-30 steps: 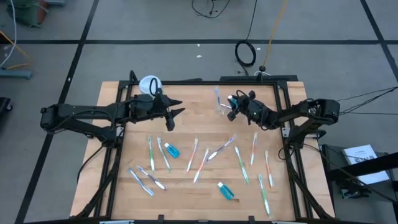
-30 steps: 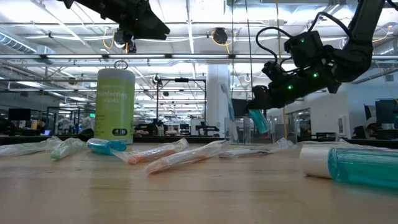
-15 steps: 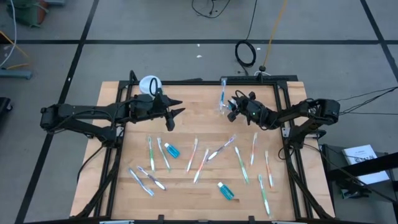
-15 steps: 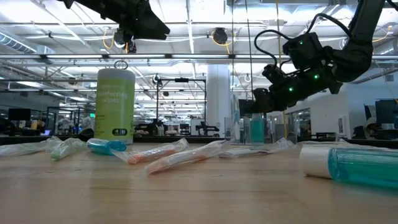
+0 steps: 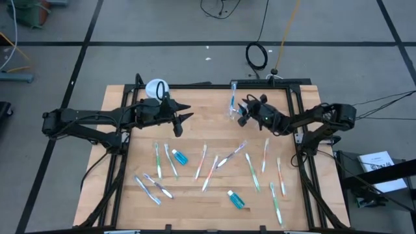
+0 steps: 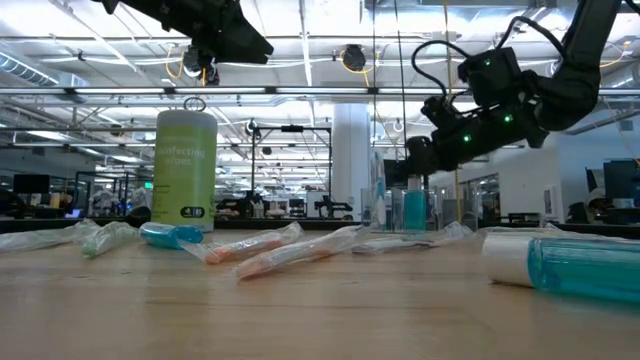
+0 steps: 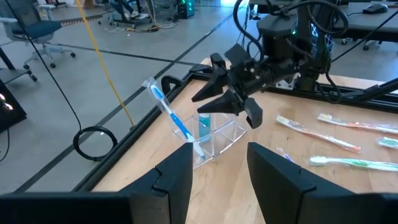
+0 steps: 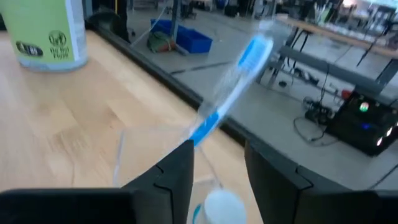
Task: Pick & Place toothbrushing station
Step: Put the top purple toothbrush into the transparent organizer
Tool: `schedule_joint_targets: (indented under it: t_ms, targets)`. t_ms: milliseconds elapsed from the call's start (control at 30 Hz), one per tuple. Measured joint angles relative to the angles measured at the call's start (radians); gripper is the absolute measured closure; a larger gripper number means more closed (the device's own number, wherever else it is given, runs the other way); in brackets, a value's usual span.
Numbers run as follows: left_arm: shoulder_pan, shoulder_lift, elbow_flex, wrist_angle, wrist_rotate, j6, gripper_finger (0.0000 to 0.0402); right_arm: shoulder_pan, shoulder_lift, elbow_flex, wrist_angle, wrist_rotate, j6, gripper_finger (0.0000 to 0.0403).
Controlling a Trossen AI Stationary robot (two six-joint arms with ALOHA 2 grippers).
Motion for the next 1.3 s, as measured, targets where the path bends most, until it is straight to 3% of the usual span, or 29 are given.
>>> schedule_joint_targets:
  t_ms: [233, 467, 667, 867, 1133, 1300]
  targets:
    - [0.000, 0.000, 0.000, 0.004, 0.000, -0.001, 0.0243, 0.014, -0.073, 0.000, 0.000, -0.004, -0.001, 0.0224]
    - [0.000, 0.000, 0.000, -0.001, 0.000, -0.010, 0.0243, 0.150, -0.199, 0.000, -0.100, -0.030, 0.036, 0.0195]
    - [0.000, 0.000, 0.000, -0.001, 0.001, -0.026, 0.0243, 0.297, -0.318, 0.001, -0.363, -0.057, 0.373, 0.0209]
    - [0.000, 0.000, 0.000, -0.001, 0.001, -0.037, 0.0243, 0.409, -0.323, 0.001, -0.621, -0.161, 0.793, 0.0223]
    - [0.000, 0.000, 0.000, -0.001, 0.002, -0.054, 0.0243, 0.460, -0.249, 0.001, -0.700, -0.164, 1.108, 0.0225]
    - [0.000, 0.000, 0.000, -0.001, 0.002, -0.052, 0.0243, 0.461, -0.227, 0.001, -0.707, -0.255, 1.223, 0.0227]
